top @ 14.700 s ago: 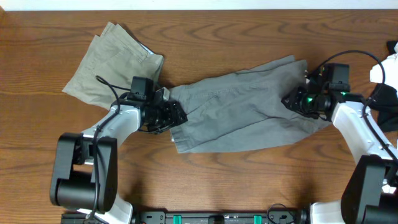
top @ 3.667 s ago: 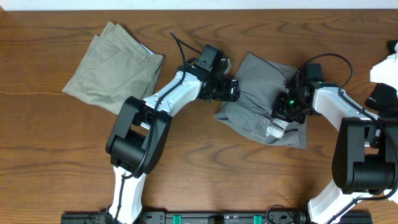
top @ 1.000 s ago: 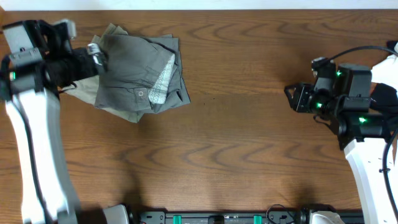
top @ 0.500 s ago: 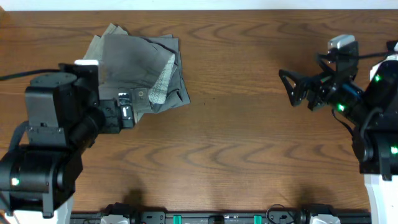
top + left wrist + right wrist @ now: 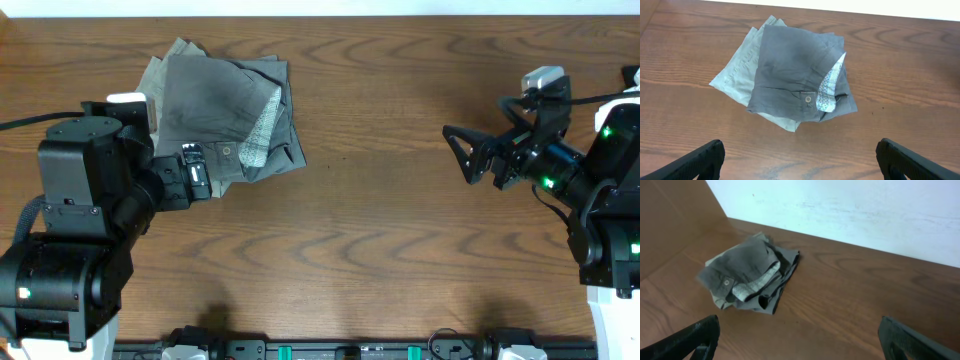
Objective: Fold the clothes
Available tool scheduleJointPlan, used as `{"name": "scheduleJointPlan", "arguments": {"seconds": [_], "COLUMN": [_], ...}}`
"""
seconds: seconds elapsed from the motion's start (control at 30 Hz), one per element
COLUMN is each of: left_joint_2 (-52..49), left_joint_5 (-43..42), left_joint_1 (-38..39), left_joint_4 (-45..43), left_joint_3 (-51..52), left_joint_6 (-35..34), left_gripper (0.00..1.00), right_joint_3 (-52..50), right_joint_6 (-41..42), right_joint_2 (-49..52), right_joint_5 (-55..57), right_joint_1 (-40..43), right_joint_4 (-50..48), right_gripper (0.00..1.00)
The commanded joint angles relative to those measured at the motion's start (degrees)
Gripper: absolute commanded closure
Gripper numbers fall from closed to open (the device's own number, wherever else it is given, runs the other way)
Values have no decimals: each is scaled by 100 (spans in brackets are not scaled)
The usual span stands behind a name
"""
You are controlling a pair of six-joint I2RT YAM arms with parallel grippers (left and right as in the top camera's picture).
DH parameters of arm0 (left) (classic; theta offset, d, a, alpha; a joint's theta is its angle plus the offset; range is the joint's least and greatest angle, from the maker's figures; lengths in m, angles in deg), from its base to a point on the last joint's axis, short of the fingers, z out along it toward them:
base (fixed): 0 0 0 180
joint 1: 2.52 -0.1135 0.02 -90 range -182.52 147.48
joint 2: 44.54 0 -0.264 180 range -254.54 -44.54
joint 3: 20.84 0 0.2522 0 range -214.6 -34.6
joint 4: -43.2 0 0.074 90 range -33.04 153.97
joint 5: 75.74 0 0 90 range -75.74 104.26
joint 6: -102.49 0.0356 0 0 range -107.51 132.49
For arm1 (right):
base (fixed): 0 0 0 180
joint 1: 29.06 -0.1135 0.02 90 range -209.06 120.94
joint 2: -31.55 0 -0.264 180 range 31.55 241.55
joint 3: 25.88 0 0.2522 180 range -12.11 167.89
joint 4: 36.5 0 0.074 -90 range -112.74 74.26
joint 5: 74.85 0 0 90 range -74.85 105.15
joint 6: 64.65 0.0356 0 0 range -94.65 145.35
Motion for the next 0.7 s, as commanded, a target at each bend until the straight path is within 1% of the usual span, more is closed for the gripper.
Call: {"name": "scheduleJointPlan", "arguments": {"seconds": [0.0, 0.1, 0.17, 0.27, 0.37, 0.43, 0.67], "left_joint_2": [4, 4, 2, 4, 4, 4, 4], "left_joint_5": [107, 109, 109, 109, 109, 109, 109], "left_joint_1": [17, 17, 17, 17, 17, 17, 17], "left_joint_4": [9, 9, 11, 11, 11, 11, 11], "left_joint_3": [2, 2, 2, 2, 2, 2, 2], "left_joint_6": [-61, -63, -61, -61, -59, -57, -57], "left_gripper": [2, 2, 2, 2, 2, 2, 2], "right_joint_3": [52, 52, 31, -181, -750, -1182, -2767], "right_joint_6": [-142, -433, -844, -1161, -1167, -1167, -1163], "right_joint_2": [-74, -236, -389, -732, -1309, -1753, -3508], "right_joint_5": [149, 177, 278, 962, 1744, 1987, 2044], "right_joint_1": [83, 52, 11, -173, -468, -575, -573], "right_joint_4": [-68, -90, -98, -168, -439, -531, -560], "right_gripper": [1, 1, 1, 1, 1, 1, 1]}}
